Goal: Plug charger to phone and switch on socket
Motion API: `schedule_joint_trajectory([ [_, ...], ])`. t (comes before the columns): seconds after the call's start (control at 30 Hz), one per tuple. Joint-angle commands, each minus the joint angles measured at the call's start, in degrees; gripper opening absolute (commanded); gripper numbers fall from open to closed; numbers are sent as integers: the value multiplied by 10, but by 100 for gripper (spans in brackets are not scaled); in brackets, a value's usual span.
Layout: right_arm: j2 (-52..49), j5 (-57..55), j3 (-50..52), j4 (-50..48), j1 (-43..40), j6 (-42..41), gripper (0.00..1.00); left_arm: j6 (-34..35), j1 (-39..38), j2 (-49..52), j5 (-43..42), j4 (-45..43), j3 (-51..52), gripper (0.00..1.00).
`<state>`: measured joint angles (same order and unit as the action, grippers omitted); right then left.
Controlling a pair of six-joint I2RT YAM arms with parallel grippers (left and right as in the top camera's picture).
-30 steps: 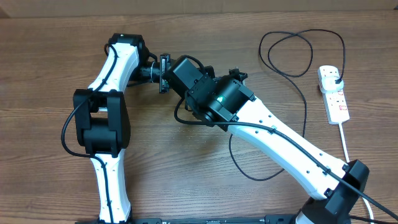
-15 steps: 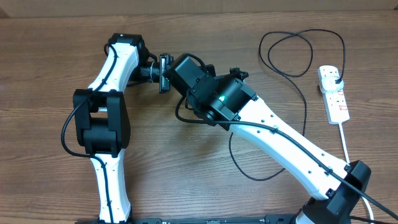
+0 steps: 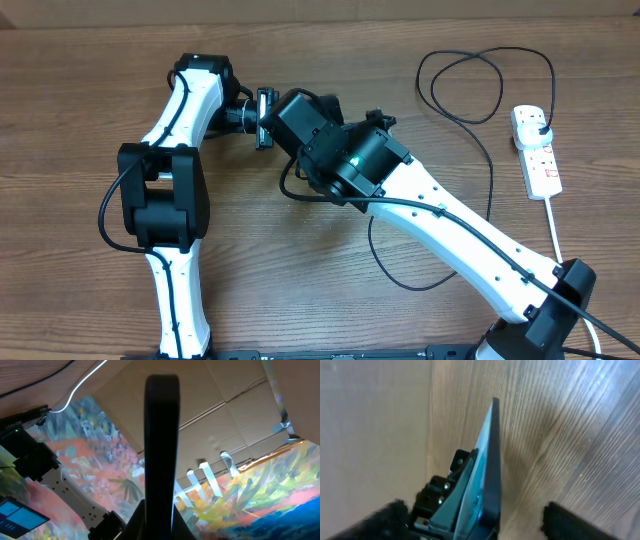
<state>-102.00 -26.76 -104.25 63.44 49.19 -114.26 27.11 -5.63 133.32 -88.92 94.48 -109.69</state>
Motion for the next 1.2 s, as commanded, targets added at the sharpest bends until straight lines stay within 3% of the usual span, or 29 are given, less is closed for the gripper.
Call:
schedule_joint_trajectory([
  [0.0, 25, -6, -15, -3, -9, 98, 93, 12, -4, 4, -16, -2, -12, 4],
  [0.1, 46, 1, -15, -4, -25, 185, 100, 12, -4, 4, -16, -4, -12, 4],
  [0.33, 118, 124, -15, 2, -114, 434, 100, 8, -4, 4, 25, -102, -11, 4],
  [0.47, 130, 224, -15, 54, -209, 671, 100, -101, -3, 4, 74, -155, -11, 4],
  [0.53, 125, 224, -13, 104, -248, 715, 100, -167, -3, 4, 73, -154, -12, 4],
  [0.67, 122, 217, 26, 162, -313, 730, 100, -287, -3, 0, 73, -153, -12, 4],
  [0.77, 122, 216, 68, 149, -328, 730, 100, -333, -3, -16, 84, -152, -12, 4],
  [0.93, 122, 216, 162, 75, -327, 730, 100, -329, -3, -71, 212, -165, -19, 4],
  [1.17, 122, 241, 289, -44, -328, 723, 100, -182, -3, -161, 501, -246, -19, 4],
])
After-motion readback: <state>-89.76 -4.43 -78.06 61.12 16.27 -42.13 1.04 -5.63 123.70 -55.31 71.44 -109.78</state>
